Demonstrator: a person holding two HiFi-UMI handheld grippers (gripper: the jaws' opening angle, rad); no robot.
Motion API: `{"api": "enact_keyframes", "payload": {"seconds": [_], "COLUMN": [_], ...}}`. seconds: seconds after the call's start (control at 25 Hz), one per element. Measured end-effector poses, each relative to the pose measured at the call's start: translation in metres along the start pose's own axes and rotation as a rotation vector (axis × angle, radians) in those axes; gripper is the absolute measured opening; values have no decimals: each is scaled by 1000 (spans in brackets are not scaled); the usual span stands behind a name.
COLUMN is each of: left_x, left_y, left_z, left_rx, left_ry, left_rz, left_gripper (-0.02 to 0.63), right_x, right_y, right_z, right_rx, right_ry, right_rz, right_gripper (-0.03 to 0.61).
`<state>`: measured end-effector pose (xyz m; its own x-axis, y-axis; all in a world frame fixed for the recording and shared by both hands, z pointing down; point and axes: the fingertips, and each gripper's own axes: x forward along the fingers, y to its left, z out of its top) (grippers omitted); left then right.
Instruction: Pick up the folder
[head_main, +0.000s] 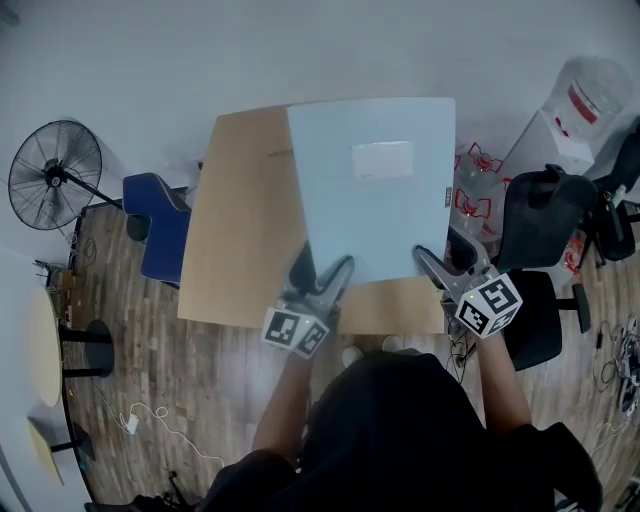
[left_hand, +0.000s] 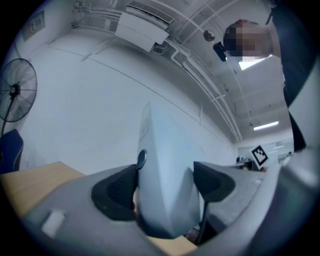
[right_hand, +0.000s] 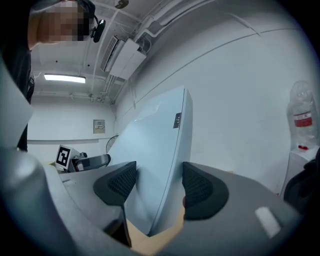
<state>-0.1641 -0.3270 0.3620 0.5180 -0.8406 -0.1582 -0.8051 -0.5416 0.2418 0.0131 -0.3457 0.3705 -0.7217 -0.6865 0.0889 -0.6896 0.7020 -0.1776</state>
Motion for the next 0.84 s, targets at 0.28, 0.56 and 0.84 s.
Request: {"api": "enact_keyframes", "payload": {"seconds": [0.28, 0.56, 0.84], "left_x": [10, 14, 26], "left_y": [2, 5, 3], "left_z": [7, 11, 9], "left_rx": [-15, -40, -27], "left_ry": [-17, -29, -28], "left_rz": [-8, -22, -17], "left_gripper": [357, 359, 359], "right_x": [2, 4, 5], "right_y": [-3, -3, -17], "right_z": [13, 21, 20], "right_rx": [-33, -53, -28], "right_ry": [-25, -47, -56], "right_rz": [-12, -22, -31], "right_gripper": [282, 282, 282]}}
